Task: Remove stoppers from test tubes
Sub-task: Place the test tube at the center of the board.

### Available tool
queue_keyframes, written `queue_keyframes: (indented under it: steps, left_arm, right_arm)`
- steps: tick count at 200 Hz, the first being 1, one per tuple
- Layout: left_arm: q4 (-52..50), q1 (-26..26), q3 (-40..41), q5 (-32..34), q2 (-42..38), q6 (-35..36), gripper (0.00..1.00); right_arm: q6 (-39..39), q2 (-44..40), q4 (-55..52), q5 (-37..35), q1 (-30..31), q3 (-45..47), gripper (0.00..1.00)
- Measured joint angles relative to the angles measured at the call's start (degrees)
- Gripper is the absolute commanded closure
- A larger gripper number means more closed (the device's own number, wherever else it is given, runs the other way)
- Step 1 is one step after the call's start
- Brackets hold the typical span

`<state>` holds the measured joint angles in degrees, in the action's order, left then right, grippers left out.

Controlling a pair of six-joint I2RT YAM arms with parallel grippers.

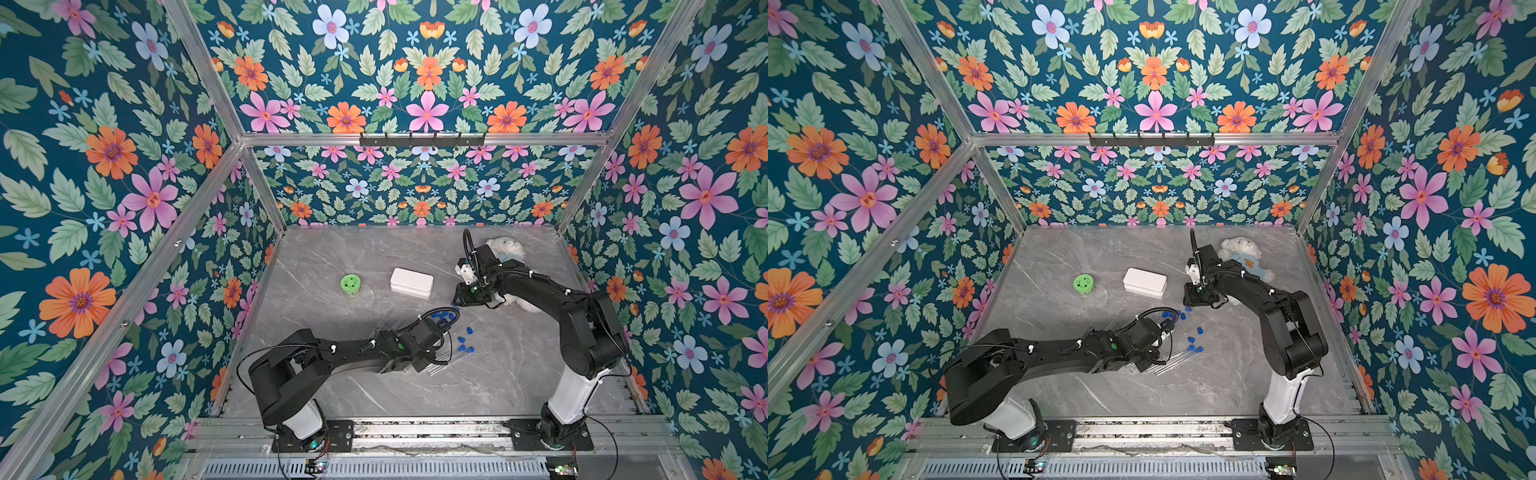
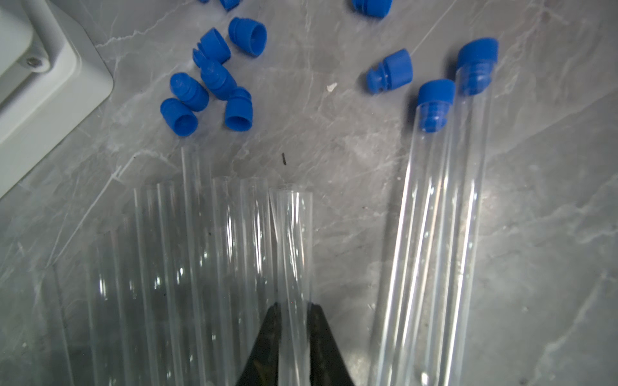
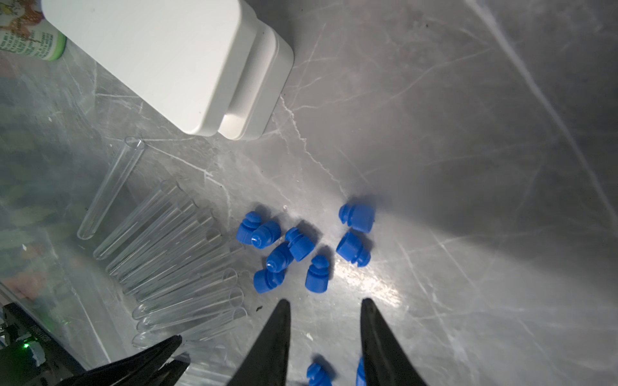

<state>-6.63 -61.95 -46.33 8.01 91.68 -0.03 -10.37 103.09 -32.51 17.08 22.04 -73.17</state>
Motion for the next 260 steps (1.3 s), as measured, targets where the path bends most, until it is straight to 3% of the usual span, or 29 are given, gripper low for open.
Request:
queue_keyframes:
  steps: [40, 65, 179, 227, 260]
  left_arm:
    - [0.2, 0.0, 0.0, 0.0, 0.0, 0.0, 0.79]
    - [0.2, 0.0, -0.1, 0.0, 0.1, 0.0, 0.72]
    - [-1.0, -0.4, -1.6, 0.9, -2.1, 0.1, 0.70]
    - [-3.0, -3.8, -4.8, 0.4, -2.1, 0.5, 0.70]
    - [-4.0, -5.0, -6.9, -1.3, -0.4, 1.2, 0.69]
  right_arm:
    - [-0.2, -1.3, 1.1, 0.6, -0.3, 0.7, 0.63]
    - [-0.6, -1.3, 1.2, 1.0, -0.4, 0.8, 0.63]
    - [-1.3, -2.5, 2.8, 3.5, -1.0, 1.6, 0.62]
    - [-3.0, -6.3, 5.3, 8.5, -3.9, 5.0, 0.42]
    - [-4.8, -9.9, 7.4, 12.1, -5.8, 8.5, 0.35]
